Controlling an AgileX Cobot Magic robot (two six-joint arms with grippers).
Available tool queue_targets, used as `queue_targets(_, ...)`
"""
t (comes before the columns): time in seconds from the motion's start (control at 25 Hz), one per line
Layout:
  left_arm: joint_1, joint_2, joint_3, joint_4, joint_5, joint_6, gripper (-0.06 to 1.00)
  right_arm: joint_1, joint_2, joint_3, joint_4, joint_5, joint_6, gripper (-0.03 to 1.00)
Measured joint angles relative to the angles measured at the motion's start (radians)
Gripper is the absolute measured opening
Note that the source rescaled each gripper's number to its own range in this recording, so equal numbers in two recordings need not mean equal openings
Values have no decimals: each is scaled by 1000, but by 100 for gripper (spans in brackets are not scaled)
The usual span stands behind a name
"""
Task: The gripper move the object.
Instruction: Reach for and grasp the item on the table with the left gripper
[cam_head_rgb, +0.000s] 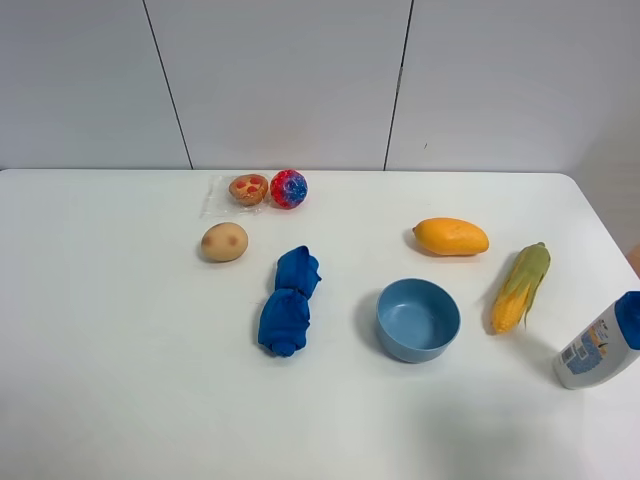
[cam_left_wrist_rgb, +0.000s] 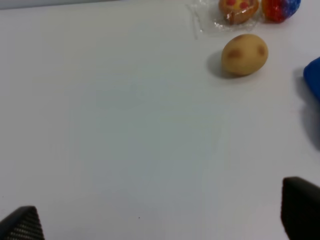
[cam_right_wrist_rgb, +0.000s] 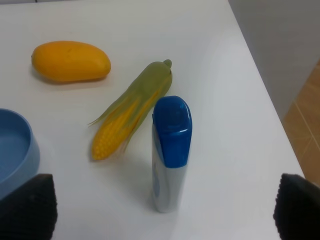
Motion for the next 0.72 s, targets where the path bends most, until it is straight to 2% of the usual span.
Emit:
queue_targets(0.04, 0, 0, 0, 0, 0, 0, 94, 0, 0, 0, 0, 0, 0, 100)
queue_targets(0.72, 0, 0, 0, 0, 0, -1, 94, 0, 0, 0, 0, 0, 0, 100)
